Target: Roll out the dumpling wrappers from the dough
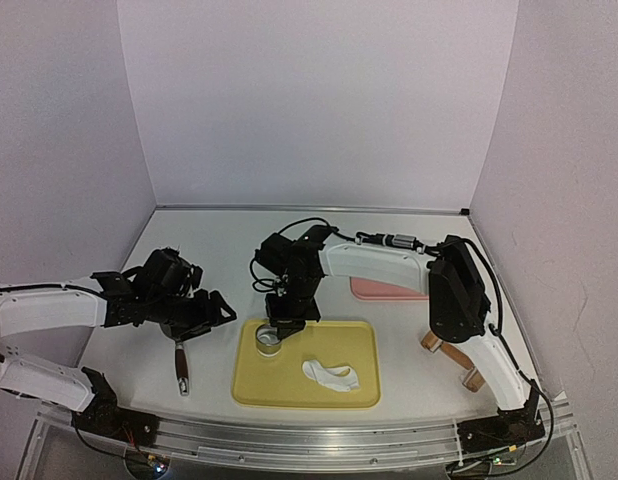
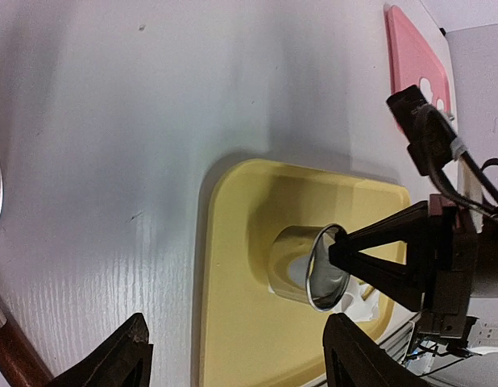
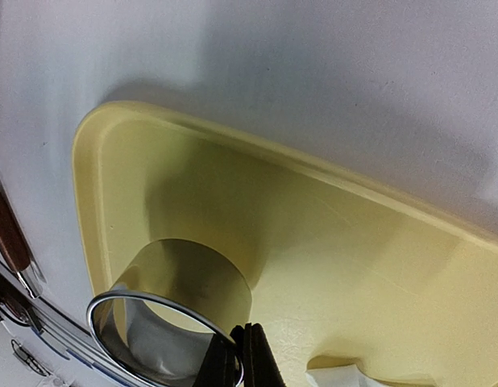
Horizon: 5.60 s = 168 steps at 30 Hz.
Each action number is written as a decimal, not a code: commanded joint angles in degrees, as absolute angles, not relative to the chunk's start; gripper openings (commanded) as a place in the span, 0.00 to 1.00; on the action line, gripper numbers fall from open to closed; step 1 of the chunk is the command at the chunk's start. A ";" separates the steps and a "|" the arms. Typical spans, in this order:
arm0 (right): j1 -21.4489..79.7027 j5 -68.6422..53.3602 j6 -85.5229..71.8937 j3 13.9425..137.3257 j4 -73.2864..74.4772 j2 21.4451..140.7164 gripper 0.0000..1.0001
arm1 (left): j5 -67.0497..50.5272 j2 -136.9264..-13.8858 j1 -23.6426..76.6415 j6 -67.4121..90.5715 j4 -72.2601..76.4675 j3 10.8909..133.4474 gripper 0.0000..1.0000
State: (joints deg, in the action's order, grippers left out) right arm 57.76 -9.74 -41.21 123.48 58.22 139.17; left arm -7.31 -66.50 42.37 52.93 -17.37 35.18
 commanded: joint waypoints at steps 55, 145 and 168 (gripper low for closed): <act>57.12 -6.65 -45.76 124.55 58.40 129.17 0.00 | -7.39 -79.96 46.23 53.40 -13.89 39.61 0.75; 32.12 -4.30 -36.24 72.64 47.26 94.80 0.55 | -14.21 -58.10 17.71 54.99 -42.94 29.00 0.58; 32.23 -5.41 -37.47 70.20 44.67 93.39 0.55 | -11.60 -75.80 26.21 51.03 -36.60 34.18 0.13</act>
State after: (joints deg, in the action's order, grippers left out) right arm 31.90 -4.56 -37.28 69.36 45.50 94.70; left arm -13.76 -74.50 25.96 52.51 -37.01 33.41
